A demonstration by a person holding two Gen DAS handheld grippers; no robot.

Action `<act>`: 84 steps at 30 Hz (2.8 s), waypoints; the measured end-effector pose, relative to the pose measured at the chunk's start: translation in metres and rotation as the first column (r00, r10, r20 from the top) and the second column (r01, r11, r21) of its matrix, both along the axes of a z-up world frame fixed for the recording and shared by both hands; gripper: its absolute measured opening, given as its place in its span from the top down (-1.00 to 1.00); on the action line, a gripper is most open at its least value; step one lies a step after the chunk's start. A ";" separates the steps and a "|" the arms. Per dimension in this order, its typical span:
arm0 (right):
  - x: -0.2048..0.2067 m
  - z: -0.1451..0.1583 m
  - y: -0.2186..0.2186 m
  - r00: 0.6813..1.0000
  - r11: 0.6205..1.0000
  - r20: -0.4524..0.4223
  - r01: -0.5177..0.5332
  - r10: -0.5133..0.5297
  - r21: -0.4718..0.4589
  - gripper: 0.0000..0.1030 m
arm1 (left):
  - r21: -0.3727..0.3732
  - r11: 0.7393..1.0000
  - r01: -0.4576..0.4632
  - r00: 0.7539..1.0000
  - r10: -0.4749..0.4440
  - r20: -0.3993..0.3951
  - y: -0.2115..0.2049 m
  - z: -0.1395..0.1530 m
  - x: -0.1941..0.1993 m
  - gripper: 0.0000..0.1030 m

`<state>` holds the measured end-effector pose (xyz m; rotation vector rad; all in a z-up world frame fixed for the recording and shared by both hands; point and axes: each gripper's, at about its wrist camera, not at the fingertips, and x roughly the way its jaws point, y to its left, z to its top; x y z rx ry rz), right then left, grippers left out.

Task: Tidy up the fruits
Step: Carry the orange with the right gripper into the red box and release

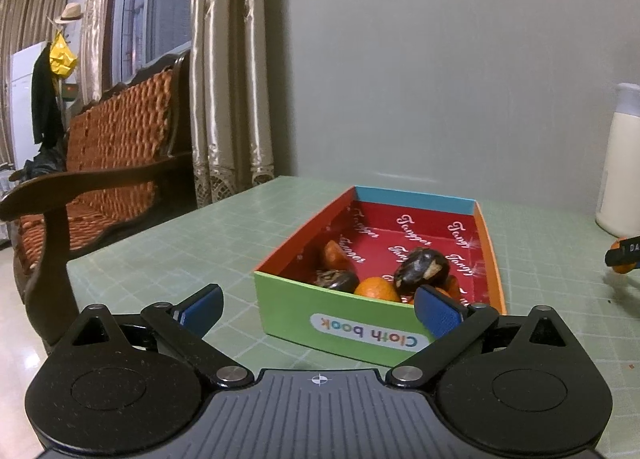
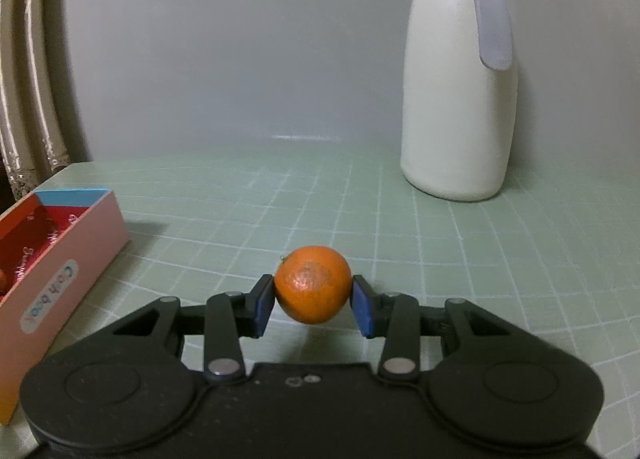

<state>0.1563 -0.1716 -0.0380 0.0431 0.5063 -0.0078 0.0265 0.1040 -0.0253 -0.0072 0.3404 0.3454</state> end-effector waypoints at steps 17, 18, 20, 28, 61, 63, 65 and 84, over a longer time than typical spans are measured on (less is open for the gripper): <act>-0.020 0.011 0.013 0.999 0.999 0.032 -0.041 0.041 -0.021 0.23 | 0.007 1.000 -0.026 1.000 0.026 0.008 0.009 0.000 -0.007 -0.96; -0.020 0.011 0.012 0.999 0.999 0.033 -0.039 0.040 -0.018 0.23 | 0.011 1.000 -0.025 1.000 0.025 0.006 0.009 0.000 -0.007 -0.96; -0.021 0.010 0.012 0.999 0.999 0.035 -0.036 0.037 -0.014 0.23 | 0.018 1.000 -0.021 1.000 0.021 0.004 0.007 -0.001 -0.007 -0.96; -0.023 0.009 0.012 0.999 0.999 0.039 -0.036 0.037 -0.007 0.23 | 0.022 1.000 -0.014 1.000 0.014 -0.004 0.003 -0.001 -0.005 -0.96; -0.021 0.011 0.024 0.996 0.997 0.040 -0.075 0.075 -0.018 0.23 | -0.002 0.998 -0.061 0.998 0.061 0.006 0.013 -0.002 -0.008 -0.96; -0.021 0.011 0.025 0.996 0.996 0.041 -0.085 0.085 -0.015 0.23 | 0.000 0.998 -0.063 0.998 0.063 0.006 0.014 -0.002 -0.008 -0.96; -0.022 0.012 0.026 0.995 0.996 0.044 -0.088 0.089 -0.017 0.23 | -0.001 0.998 -0.067 0.998 0.067 0.005 0.015 -0.002 -0.009 -0.96; -0.013 0.034 0.149 0.931 0.932 0.056 -0.357 0.360 -0.055 0.23 | -0.065 0.985 -0.158 0.987 0.159 0.011 0.068 -0.001 -0.026 -0.99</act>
